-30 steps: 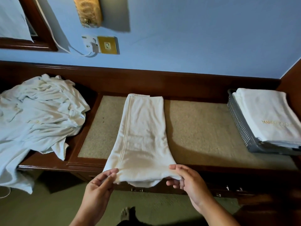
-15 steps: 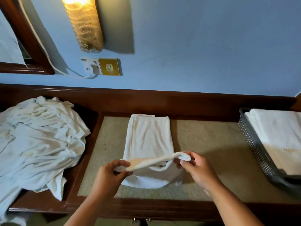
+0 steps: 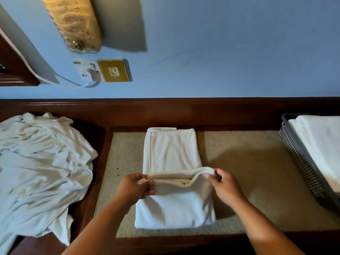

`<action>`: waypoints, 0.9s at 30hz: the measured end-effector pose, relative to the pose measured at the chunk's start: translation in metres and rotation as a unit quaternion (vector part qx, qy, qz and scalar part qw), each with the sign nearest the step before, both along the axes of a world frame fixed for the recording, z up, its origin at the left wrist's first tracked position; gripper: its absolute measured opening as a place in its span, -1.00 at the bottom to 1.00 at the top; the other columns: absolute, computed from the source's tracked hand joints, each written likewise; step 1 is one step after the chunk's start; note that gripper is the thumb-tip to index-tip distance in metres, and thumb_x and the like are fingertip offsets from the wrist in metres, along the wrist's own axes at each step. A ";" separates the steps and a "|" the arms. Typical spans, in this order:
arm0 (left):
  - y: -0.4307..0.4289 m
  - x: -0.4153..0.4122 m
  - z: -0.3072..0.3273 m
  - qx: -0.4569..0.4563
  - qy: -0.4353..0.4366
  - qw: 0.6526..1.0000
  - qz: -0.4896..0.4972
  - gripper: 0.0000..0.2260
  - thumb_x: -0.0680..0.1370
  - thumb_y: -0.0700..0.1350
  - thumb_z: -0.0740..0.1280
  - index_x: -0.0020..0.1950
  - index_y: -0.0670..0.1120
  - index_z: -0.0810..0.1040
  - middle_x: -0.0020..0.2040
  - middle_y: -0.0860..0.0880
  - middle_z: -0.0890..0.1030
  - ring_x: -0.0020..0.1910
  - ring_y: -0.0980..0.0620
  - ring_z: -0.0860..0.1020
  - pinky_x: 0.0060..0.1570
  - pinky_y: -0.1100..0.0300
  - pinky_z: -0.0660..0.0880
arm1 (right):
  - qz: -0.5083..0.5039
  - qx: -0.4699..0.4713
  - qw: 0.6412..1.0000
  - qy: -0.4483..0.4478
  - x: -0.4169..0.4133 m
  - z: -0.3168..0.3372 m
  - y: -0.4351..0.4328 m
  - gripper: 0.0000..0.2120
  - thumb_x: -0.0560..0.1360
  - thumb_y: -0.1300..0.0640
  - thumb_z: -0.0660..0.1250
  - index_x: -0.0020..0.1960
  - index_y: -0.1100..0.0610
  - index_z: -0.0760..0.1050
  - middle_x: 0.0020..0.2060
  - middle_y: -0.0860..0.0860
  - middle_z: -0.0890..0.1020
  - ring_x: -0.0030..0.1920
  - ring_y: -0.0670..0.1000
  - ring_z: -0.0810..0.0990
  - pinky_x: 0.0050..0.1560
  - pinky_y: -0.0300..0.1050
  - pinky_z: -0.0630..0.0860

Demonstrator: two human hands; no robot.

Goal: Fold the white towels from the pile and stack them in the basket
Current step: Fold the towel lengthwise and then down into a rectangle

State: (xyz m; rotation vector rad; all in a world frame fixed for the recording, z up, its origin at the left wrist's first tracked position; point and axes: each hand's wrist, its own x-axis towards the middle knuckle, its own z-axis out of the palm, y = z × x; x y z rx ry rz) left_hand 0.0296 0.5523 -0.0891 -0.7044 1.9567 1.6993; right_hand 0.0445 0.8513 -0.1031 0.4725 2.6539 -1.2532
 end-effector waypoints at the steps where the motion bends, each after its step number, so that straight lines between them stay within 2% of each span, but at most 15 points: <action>1: 0.000 -0.006 -0.004 -0.001 -0.006 1.000 -0.004 -0.91 0.57 -0.28 0.42 0.04 -0.28 0.59 -0.24 -0.23 0.71 -0.29 -0.11 0.71 -0.07 -0.04 0.63 | 0.002 0.013 1.000 -0.004 -0.008 -0.005 0.001 -0.79 0.54 -0.04 0.40 -0.19 0.06 0.56 -0.30 -0.04 0.61 -0.25 -0.04 0.57 -0.27 -0.12 0.43; 3: 0.002 -0.019 -0.010 -0.010 -0.013 1.000 -0.012 -0.91 0.58 -0.29 0.41 0.04 -0.30 0.57 -0.28 -0.19 0.70 -0.33 -0.06 0.70 -0.30 0.13 0.57 | 0.012 0.030 0.999 -0.022 -0.024 -0.012 0.001 -0.74 0.56 -0.05 0.36 -0.16 0.13 0.56 -0.26 0.03 0.62 -0.22 0.03 0.58 -0.21 -0.04 0.46; 5: 0.004 -0.031 -0.015 -0.025 -0.015 0.999 -0.016 -0.92 0.58 -0.31 0.40 0.02 -0.31 0.57 -0.31 -0.20 0.68 -0.38 -0.02 0.68 -0.44 0.23 0.48 | 0.023 0.037 0.998 -0.046 -0.037 -0.016 -0.001 -0.74 0.59 -0.04 0.32 -0.12 0.14 0.54 -0.22 0.03 0.63 -0.18 0.05 0.59 -0.17 -0.03 0.45; 7: 0.006 -0.044 -0.024 -0.038 -0.025 0.999 -0.017 -0.93 0.56 -0.31 0.41 0.00 -0.30 0.57 -0.34 -0.21 0.66 -0.42 -0.01 0.67 -0.49 0.26 0.45 | 0.031 0.038 0.996 -0.069 -0.050 -0.024 -0.002 -0.78 0.61 -0.03 0.29 -0.06 0.10 0.55 -0.15 0.01 0.63 -0.09 0.07 0.59 -0.17 -0.08 0.40; 9: 0.009 -0.055 -0.033 -0.044 -0.042 0.998 -0.016 -0.92 0.56 -0.32 0.42 0.01 -0.28 0.56 -0.35 -0.20 0.67 -0.42 0.00 0.68 -0.48 0.26 0.45 | 0.038 0.047 0.994 -0.089 -0.064 -0.034 -0.004 -0.77 0.62 -0.02 0.27 0.09 0.13 0.57 -0.03 0.07 0.65 0.02 0.12 0.60 -0.12 -0.12 0.37; 12: 0.008 -0.074 -0.057 -0.073 -0.054 0.996 -0.019 -0.87 0.54 -0.31 0.43 0.00 -0.22 0.50 -0.27 -0.21 0.65 -0.43 0.04 0.66 -0.44 0.24 0.52 | 0.062 0.077 0.988 -0.123 -0.087 -0.055 -0.006 -0.68 0.63 -0.01 0.25 0.25 0.18 0.52 0.17 0.17 0.62 0.16 0.18 0.58 0.05 -0.06 0.48; 14: 0.003 -0.085 -0.079 -0.152 -0.033 0.984 -0.084 -0.60 0.47 -0.25 0.49 0.22 -0.10 0.40 -0.06 -0.22 0.62 -0.21 -0.06 0.68 -0.27 0.12 0.59 | 0.089 0.113 0.978 -0.148 -0.099 -0.067 -0.006 -0.55 0.62 -0.02 0.25 0.45 0.13 0.36 0.37 0.18 0.45 0.32 0.19 0.48 0.28 0.01 0.45; 16: -0.005 -0.092 -0.095 -0.276 -0.016 0.944 -0.181 -0.32 0.41 -0.15 0.55 0.45 -0.05 0.30 0.14 -0.23 0.56 0.07 -0.20 0.59 0.03 -0.02 0.56 | 0.144 0.159 0.967 -0.135 -0.105 -0.074 -0.004 -0.38 0.61 -0.03 0.27 0.60 0.02 0.13 0.54 0.12 0.20 0.48 0.17 0.29 0.43 0.01 0.31; 17: -0.009 -0.093 -0.099 -0.335 -0.008 0.918 -0.214 -0.29 0.42 -0.08 0.56 0.48 -0.03 0.30 0.23 -0.21 0.48 0.18 -0.21 0.52 0.15 -0.06 0.51 | 0.189 0.180 0.959 -0.112 -0.107 -0.078 -0.003 -0.35 0.60 -0.04 0.27 0.61 -0.02 0.08 0.57 0.07 0.12 0.52 0.15 0.21 0.46 0.01 0.26; 19: -0.014 -0.090 -0.099 -0.405 0.021 0.874 -0.266 -0.39 0.45 0.05 0.52 0.44 0.03 0.38 0.35 -0.13 0.36 0.32 -0.19 0.39 0.29 -0.07 0.40 | 0.289 0.206 0.932 -0.073 -0.108 -0.085 -0.001 -0.37 0.59 -0.07 0.27 0.59 -0.06 0.13 0.58 0.00 0.11 0.53 0.12 0.18 0.47 -0.01 0.23; 20: -0.018 -0.089 -0.101 -0.412 0.035 0.864 -0.286 -0.46 0.47 0.07 0.50 0.40 0.05 0.43 0.35 -0.09 0.36 0.33 -0.16 0.38 0.29 -0.05 0.38 | 0.332 0.213 0.916 -0.073 -0.108 -0.089 0.001 -0.40 0.58 -0.10 0.25 0.58 -0.08 0.18 0.57 -0.01 0.14 0.53 0.10 0.17 0.48 -0.02 0.21; 22: -0.028 -0.089 -0.108 -0.373 0.046 0.874 -0.307 -0.59 0.51 0.04 0.45 0.33 0.04 0.46 0.28 -0.04 0.44 0.22 -0.07 0.44 0.14 0.08 0.40 | 0.383 0.223 0.893 -0.079 -0.112 -0.096 0.004 -0.43 0.55 -0.15 0.20 0.54 -0.09 0.26 0.52 -0.01 0.24 0.52 0.09 0.19 0.48 -0.03 0.21; 24: -0.036 -0.088 -0.115 -0.324 0.055 0.889 -0.320 -0.63 0.53 0.00 0.43 0.30 0.03 0.46 0.18 0.03 0.48 0.07 0.03 0.46 -0.02 0.17 0.33 | 0.385 0.223 0.893 -0.065 -0.118 -0.101 0.008 -0.46 0.51 -0.15 0.23 0.47 -0.09 0.35 0.43 -0.02 0.34 0.47 0.07 0.27 0.41 -0.02 0.30; 27: -0.042 -0.092 -0.119 -0.315 0.144 0.877 -0.332 -0.73 0.53 0.06 0.36 0.18 0.03 0.49 0.06 0.08 0.52 0.00 -0.01 0.54 -0.09 0.17 0.36 | 0.380 0.227 0.895 -0.047 -0.129 -0.100 0.008 -0.54 0.52 -0.10 0.33 0.40 -0.08 0.42 0.31 -0.04 0.40 0.38 0.05 0.34 0.29 -0.04 0.37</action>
